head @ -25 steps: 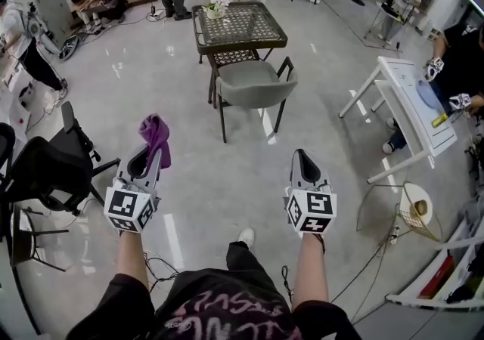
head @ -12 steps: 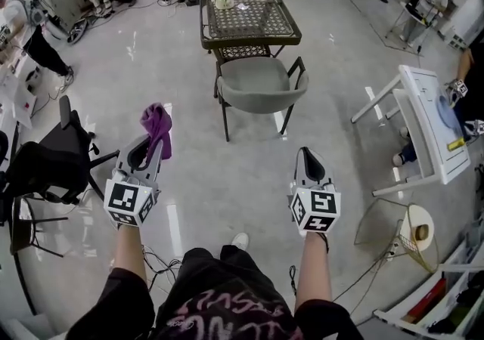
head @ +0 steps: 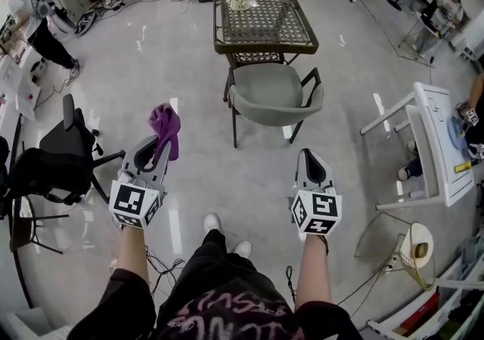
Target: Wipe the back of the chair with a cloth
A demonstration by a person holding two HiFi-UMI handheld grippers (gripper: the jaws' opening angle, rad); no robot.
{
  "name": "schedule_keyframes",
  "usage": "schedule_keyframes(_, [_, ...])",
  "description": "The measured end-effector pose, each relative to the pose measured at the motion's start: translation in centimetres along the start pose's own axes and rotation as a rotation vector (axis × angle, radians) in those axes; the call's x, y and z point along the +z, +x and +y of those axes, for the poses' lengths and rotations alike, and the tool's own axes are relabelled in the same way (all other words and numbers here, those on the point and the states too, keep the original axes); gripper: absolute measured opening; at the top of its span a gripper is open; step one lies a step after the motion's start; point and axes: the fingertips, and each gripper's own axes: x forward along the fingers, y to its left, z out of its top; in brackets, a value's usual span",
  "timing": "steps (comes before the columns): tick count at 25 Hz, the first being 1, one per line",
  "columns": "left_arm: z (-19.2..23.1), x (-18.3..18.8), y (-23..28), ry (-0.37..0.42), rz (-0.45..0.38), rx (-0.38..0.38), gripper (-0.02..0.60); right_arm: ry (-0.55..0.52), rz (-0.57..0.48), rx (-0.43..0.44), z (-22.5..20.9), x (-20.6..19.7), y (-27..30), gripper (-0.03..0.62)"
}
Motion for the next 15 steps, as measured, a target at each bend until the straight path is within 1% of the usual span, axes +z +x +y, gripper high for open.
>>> schedule_keyframes(5, [4.1, -1.1, 3.0, -0.038, -0.004, -0.016, 0.071, -0.009, 0.009, -0.036, 1.0, 1.1, 3.5, 0.028])
schedule_keyframes(9, [6.2, -1.7, 5.5, -0.061, -0.018, -0.045, 0.071, -0.015, 0.016, -0.073, 1.2, 1.5, 5.4, 0.028])
schedule_keyframes(15, [7.7, -3.6, 9.4, -0.076, -0.02, -0.078, 0.071, -0.028, 0.022, -0.126, 0.2, 0.9, 7.6, 0.028])
